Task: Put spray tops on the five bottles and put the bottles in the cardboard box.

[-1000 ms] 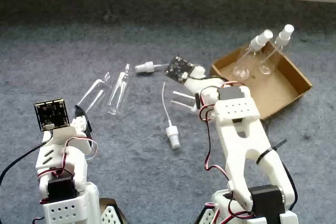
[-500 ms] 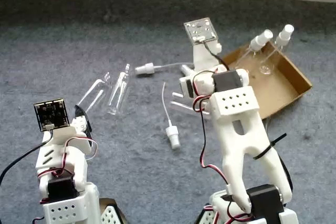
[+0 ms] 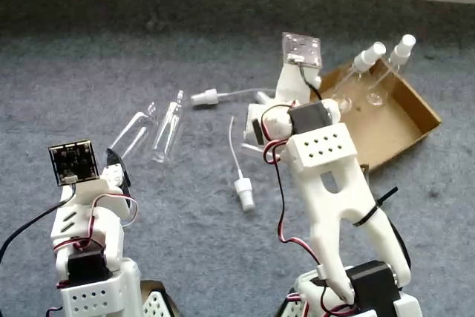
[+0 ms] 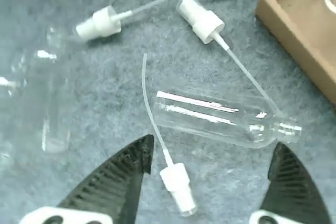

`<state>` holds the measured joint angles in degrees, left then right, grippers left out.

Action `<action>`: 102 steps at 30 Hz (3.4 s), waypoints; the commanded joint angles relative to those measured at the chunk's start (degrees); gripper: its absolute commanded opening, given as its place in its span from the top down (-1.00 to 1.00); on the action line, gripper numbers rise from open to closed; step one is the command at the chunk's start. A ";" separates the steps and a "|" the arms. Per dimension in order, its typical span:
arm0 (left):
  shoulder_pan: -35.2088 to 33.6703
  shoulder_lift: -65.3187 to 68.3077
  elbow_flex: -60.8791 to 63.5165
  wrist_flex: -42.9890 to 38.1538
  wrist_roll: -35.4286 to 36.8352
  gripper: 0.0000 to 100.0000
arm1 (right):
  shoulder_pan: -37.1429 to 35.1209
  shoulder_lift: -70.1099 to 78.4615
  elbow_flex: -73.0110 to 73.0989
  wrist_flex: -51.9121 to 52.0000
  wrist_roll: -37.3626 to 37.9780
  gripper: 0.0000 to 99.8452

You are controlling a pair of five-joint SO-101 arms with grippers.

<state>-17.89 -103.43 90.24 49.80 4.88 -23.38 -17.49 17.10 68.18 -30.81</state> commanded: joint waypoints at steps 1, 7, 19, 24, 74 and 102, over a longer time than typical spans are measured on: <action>1.10 -0.57 -0.48 -1.05 -0.44 0.90 | 0.31 0.22 -3.38 -2.33 -12.84 0.38; 1.10 -0.57 -0.48 -0.97 -0.44 0.90 | 0.40 10.15 -3.74 -4.44 -25.05 0.38; 1.10 -0.57 -0.40 -0.97 -0.44 0.90 | 1.01 24.40 -4.00 -16.13 -34.99 0.38; 1.10 -0.57 -0.40 -1.14 -0.44 0.90 | 1.27 26.15 -3.65 -16.75 -34.90 0.38; 3.47 -0.57 0.48 -1.23 -0.44 0.90 | 2.95 5.23 -0.84 1.54 31.30 0.99; 3.56 -0.57 0.48 -1.23 -0.44 0.90 | 11.30 5.23 27.38 -10.86 61.80 0.51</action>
<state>-15.25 -103.43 91.12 49.80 4.88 -12.66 -9.41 45.05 56.31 30.37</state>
